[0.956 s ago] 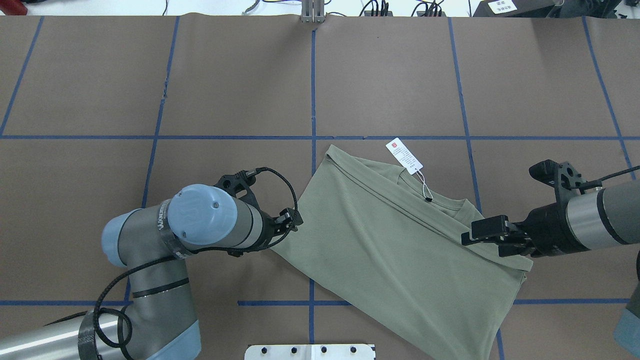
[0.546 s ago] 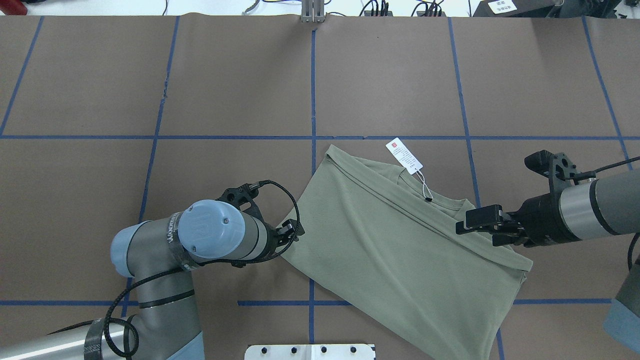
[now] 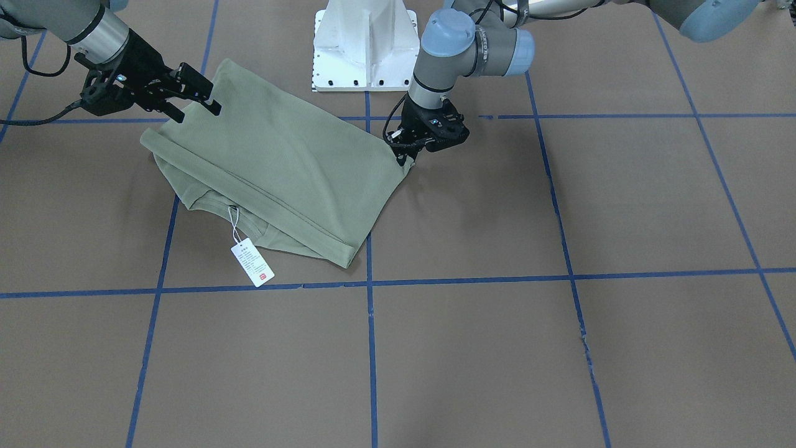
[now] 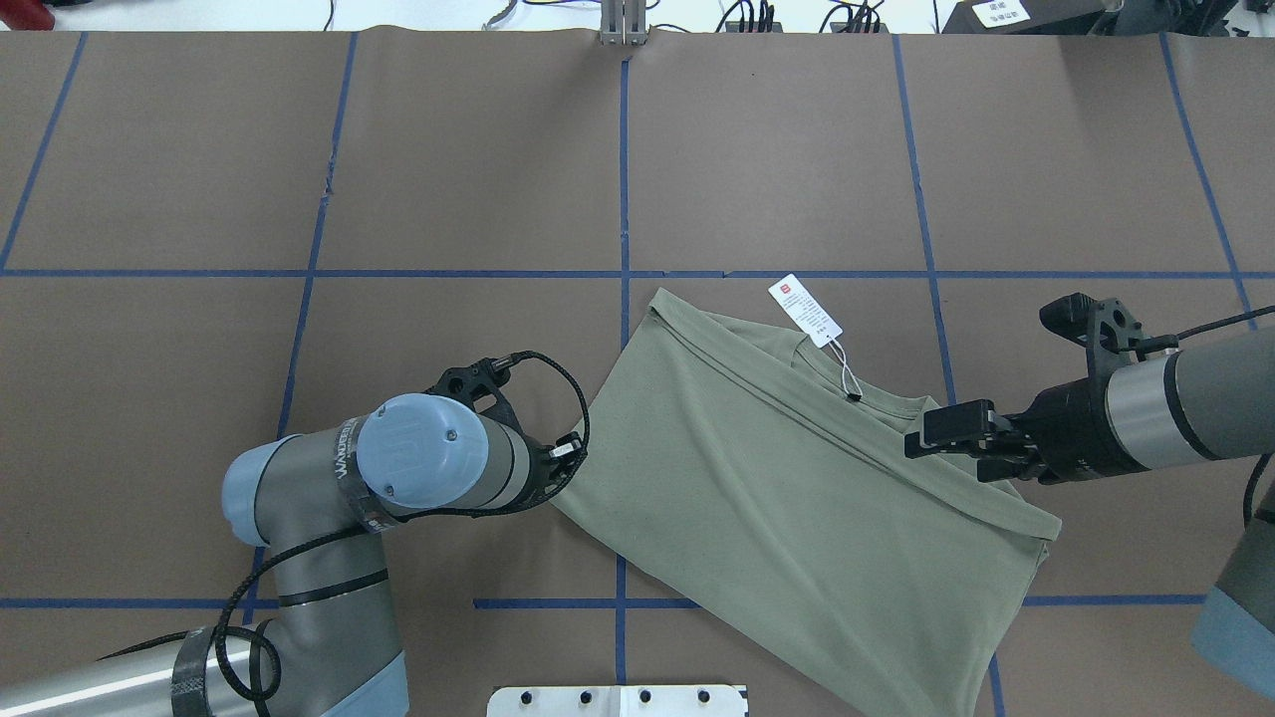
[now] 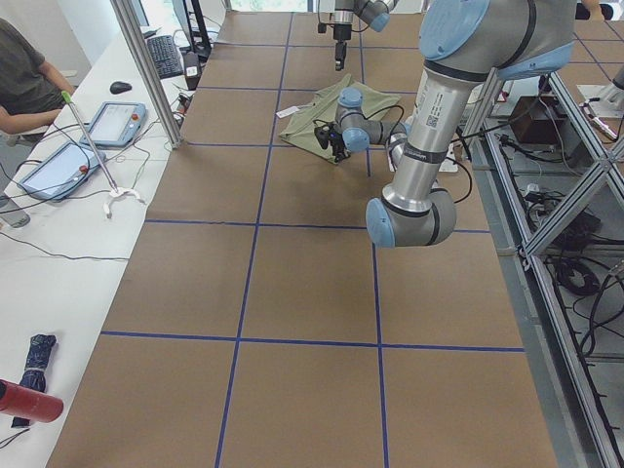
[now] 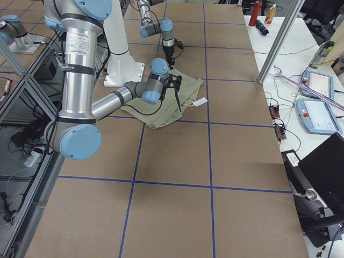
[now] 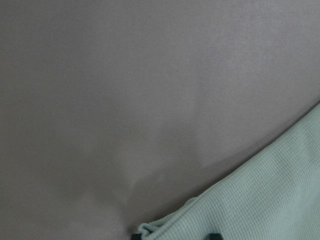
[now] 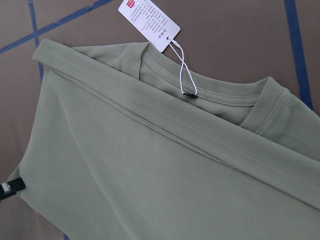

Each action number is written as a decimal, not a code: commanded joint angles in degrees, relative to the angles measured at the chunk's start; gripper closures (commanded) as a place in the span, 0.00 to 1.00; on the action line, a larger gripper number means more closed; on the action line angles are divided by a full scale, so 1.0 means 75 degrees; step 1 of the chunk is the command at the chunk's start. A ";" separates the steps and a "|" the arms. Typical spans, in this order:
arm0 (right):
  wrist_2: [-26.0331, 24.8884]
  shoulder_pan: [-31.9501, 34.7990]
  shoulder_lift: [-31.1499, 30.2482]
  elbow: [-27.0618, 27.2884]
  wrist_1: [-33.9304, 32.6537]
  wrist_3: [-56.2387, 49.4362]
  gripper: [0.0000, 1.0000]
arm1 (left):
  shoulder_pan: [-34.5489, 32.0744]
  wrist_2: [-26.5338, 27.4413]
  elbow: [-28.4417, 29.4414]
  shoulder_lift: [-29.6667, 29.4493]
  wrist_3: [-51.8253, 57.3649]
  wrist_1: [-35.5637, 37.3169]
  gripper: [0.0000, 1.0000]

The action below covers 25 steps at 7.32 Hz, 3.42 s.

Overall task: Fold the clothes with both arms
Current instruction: 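Reach the left gripper to the shirt edge nearest it while the right gripper releases, then pull the shirt edge with the left gripper away from the robot, rotating the shirt, then move the right gripper over the shirt's tagged side edge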

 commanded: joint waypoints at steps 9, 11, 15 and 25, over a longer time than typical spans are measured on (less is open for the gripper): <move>-0.0061 0.0026 0.0211 -0.0090 0.0000 0.0005 0.00 | -0.2578 0.0025 0.1989 -0.0865 0.2565 -0.0979 1.00; -0.0108 0.0026 0.0247 -0.0113 0.0000 0.0017 0.00 | -0.3036 0.0466 0.3210 -0.1555 0.3327 -0.1466 1.00; -0.0178 0.0014 0.0248 -0.0125 0.0000 0.0005 0.00 | -0.3143 0.1266 0.6458 -0.3372 0.4159 -0.3762 1.00; -0.2060 -0.0885 0.2970 -0.0979 -0.3657 -0.1375 0.00 | -0.3823 -0.0104 0.3843 -0.1258 0.6093 -0.3473 0.00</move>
